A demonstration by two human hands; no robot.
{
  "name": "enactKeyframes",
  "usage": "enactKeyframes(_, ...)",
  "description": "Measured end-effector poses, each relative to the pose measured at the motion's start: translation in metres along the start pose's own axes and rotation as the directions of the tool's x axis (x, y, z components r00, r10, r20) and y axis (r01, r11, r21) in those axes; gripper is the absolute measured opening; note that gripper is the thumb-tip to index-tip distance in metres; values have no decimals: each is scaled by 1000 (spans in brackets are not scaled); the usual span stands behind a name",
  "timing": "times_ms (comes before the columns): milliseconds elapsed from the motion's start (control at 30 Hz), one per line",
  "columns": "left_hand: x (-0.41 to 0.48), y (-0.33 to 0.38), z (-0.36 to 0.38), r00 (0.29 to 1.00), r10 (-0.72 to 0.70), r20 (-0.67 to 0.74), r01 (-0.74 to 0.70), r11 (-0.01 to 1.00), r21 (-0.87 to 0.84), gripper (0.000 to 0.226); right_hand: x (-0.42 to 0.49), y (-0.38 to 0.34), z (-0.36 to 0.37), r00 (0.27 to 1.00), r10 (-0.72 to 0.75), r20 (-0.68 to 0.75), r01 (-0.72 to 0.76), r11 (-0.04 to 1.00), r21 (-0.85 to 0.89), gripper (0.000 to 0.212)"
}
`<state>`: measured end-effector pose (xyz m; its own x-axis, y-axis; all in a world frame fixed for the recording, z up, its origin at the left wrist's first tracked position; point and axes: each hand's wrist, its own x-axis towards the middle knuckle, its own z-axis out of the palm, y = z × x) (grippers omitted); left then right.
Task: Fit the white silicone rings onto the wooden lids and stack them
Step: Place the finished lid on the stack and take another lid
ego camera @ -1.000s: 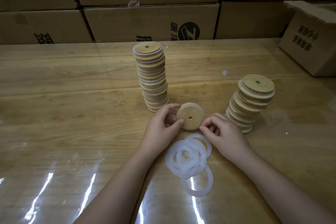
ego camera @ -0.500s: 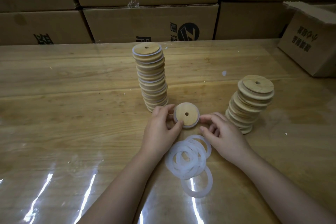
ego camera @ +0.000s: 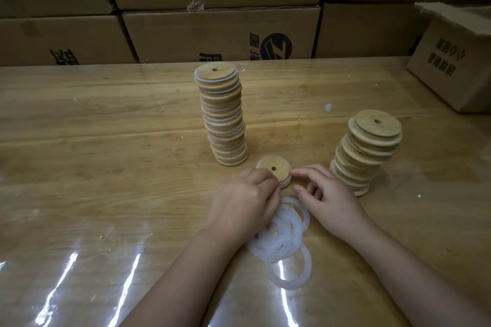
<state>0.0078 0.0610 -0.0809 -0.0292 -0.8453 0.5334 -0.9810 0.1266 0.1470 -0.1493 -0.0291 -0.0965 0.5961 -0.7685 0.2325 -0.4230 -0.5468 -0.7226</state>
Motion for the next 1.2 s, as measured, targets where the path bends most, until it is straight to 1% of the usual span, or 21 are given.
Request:
enactKeyframes(67, -1, 2, 0, 999, 8, 36, -10, 999, 53, 20, 0, 0, 0, 1000, -12, 3, 12, 1000, 9, 26)
enactKeyframes(167, -1, 4, 2, 991, -59, 117, 51, 996, 70, 25, 0, 0, 0, 999, -29, 22, 29, 999, 17, 27)
enactKeyframes(300, -1, -2, 7, 954, -164, 249, 157, 986, 51, 45, 0, 1, 1, 999, -32, 28, 31, 999, 22, 25)
enactKeyframes(467, -3, -9, 16, 929, -234, 287, 215, 972, 97, 58, 0, 1, 1, 999, -35, 11, 35, 999, 5, 22)
enactKeyframes(600, -4, -12, 21, 913, -276, 300, 252, 961, 114, 63, 0, 0, 1, 999, -33, -4, 33, 999, 3, 21)
enactKeyframes(967, -5, -13, 23, 902, -288, 322, 271, 958, 98, 64, 0, 0, 3, 999, -41, -16, 41, 999, -6, 18)
enactKeyframes(1033, -5, -13, 23, 900, -290, 326, 274, 957, 96, 64, -1, -3, 3, 994, -93, -54, 93, 996, 5, 17)
enactKeyframes(1100, -5, -14, 24, 899, -289, 330, 276, 957, 88, 64, -3, -8, 1, 967, -211, -144, 214, 977, 7, 17)
enactKeyframes(1133, -5, -15, 23, 899, -287, 332, 275, 958, 82, 63, -4, -11, 0, 940, -282, -193, 281, 959, -32, 17)
enactKeyframes(1200, -5, -16, 23, 900, -281, 332, 276, 959, 65, 61, -5, -14, -4, 866, -417, -278, 379, 908, -180, 19)
